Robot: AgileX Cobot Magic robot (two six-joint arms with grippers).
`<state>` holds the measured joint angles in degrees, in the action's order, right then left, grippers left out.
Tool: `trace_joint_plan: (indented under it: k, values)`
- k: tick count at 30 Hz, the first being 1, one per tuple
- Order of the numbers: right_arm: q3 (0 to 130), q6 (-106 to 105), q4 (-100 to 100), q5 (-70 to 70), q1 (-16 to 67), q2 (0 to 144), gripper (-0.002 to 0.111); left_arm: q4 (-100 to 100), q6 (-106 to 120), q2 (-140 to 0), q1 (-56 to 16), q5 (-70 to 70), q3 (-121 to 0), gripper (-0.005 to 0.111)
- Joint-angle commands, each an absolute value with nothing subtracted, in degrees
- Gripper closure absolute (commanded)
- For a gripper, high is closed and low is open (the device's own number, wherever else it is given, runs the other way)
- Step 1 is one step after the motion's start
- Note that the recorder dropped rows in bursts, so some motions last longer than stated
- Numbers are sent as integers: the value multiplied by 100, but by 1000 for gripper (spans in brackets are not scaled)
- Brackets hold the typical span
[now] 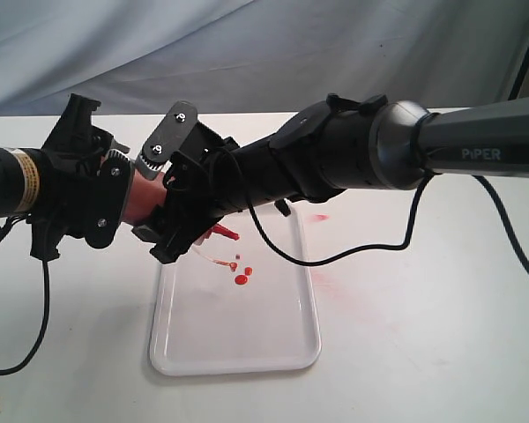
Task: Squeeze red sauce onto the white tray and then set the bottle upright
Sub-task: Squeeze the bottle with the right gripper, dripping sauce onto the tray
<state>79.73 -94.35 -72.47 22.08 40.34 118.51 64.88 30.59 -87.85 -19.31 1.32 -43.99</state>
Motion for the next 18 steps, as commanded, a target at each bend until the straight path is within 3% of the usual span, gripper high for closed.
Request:
trace_joint_plan:
  k: [1,18]
  values:
    - [7979,-9398,-7242,2574,4226,11975,43,6340,2875,-8662,-2096,-1058,-4561,106]
    - [7979,-9398,-7218,2574,4226,11772,43,6340,2875,-8662,-2096,-1021,-4561,106]
